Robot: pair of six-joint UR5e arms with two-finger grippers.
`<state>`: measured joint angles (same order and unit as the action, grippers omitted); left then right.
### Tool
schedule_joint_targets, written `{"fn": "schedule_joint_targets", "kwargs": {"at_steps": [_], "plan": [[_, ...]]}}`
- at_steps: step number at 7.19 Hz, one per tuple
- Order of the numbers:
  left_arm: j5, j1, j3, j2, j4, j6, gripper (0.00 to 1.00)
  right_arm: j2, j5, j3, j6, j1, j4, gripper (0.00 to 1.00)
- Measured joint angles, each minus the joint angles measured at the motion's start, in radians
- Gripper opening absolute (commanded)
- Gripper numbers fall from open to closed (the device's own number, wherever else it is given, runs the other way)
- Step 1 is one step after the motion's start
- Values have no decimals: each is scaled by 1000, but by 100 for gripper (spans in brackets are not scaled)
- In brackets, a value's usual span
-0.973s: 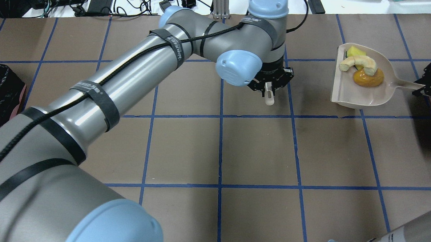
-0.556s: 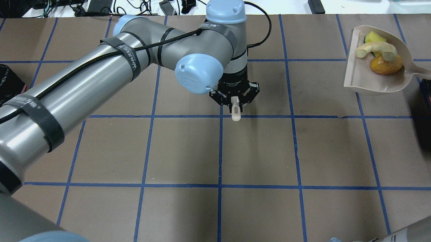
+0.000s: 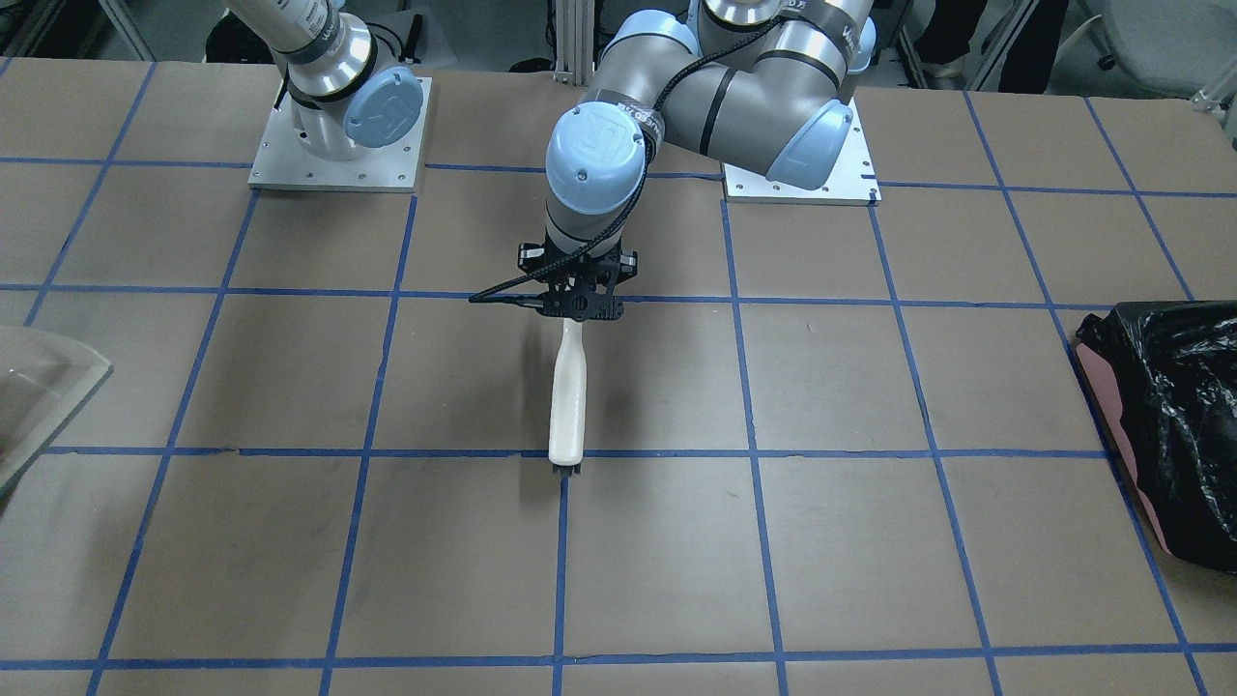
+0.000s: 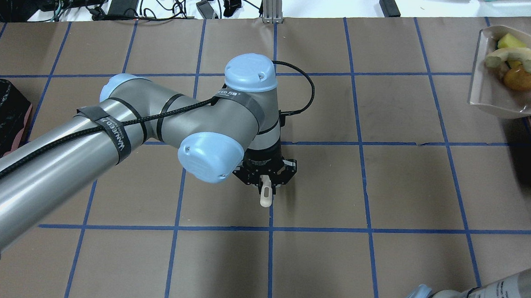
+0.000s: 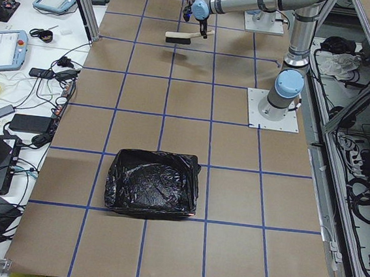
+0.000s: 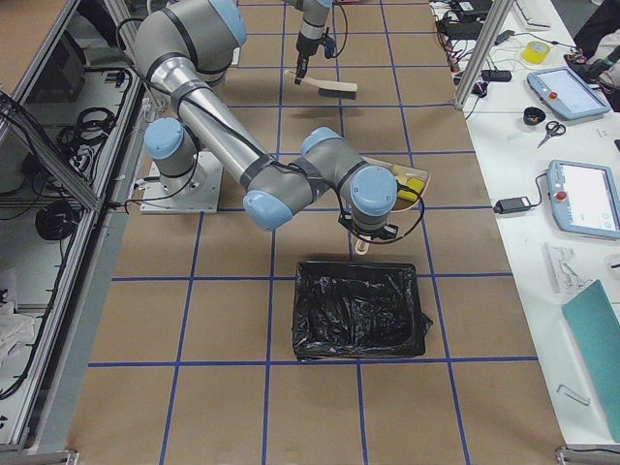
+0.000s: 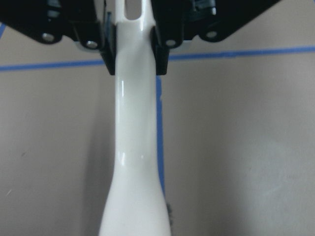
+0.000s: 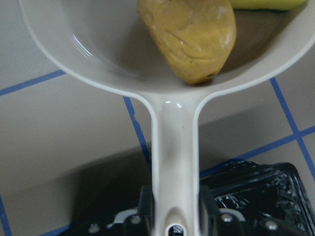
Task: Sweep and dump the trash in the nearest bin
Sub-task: 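Lift the dustpan over the black bag with the right gripper while the left draws back, then tip the dustpan with the right gripper to dump trash into the bag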
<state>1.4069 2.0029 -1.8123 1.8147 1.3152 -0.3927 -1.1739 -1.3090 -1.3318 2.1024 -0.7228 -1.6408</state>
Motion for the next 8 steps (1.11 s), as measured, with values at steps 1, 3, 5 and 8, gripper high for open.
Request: {"fn": "schedule_joint_targets", "kwargs": {"at_steps": [1, 3, 5, 8], "plan": [[-1, 10, -44, -31, -6, -1, 0, 4, -21, 34, 43, 14, -3, 10], [-15, 33, -83, -47, -35, 1, 0, 23, -66, 89, 120, 52, -8, 10], [-19, 46, -94, -36, -62, 14, 0, 59, -121, 132, 155, 109, -11, 10], [-9, 48, -131, -47, -78, 57, 0, 103, -194, 218, 229, 168, -50, 10]]}}
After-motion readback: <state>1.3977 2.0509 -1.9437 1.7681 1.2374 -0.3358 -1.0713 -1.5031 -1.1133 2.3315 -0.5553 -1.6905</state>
